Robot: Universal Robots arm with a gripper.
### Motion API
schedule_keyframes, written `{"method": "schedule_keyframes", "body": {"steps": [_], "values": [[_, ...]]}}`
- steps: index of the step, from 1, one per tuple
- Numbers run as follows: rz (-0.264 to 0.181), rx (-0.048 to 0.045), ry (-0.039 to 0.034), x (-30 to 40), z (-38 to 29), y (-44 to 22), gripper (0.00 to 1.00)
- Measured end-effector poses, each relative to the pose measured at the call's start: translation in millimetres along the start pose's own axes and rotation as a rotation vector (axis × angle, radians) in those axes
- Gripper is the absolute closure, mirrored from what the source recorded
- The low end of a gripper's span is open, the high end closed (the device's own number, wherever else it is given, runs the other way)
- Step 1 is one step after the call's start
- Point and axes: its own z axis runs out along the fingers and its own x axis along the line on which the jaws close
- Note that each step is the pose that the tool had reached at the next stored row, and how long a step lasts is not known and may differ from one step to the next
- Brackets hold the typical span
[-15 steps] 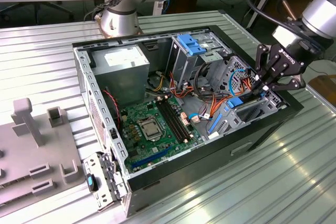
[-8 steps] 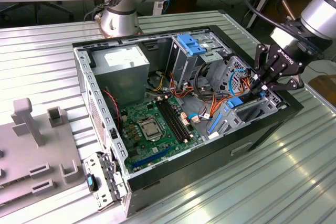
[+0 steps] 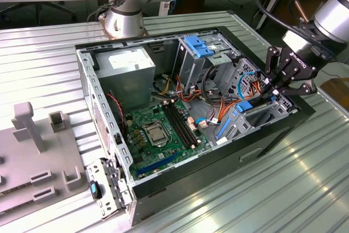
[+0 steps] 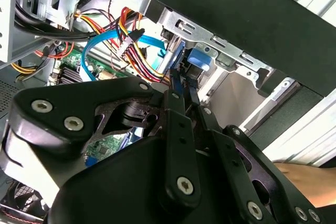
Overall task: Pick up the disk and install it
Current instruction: 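Insert the first disk wire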
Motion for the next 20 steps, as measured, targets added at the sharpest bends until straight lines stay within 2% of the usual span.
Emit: {"method": "schedule_keyframes", "body": {"steps": [10,20], "values": [[0.000,0.0014,-0.0034,2.7,0.1,0.3,0.82],[0.001,0.0016,-0.0036,0.1,0.8,1.0,0.82]]}}
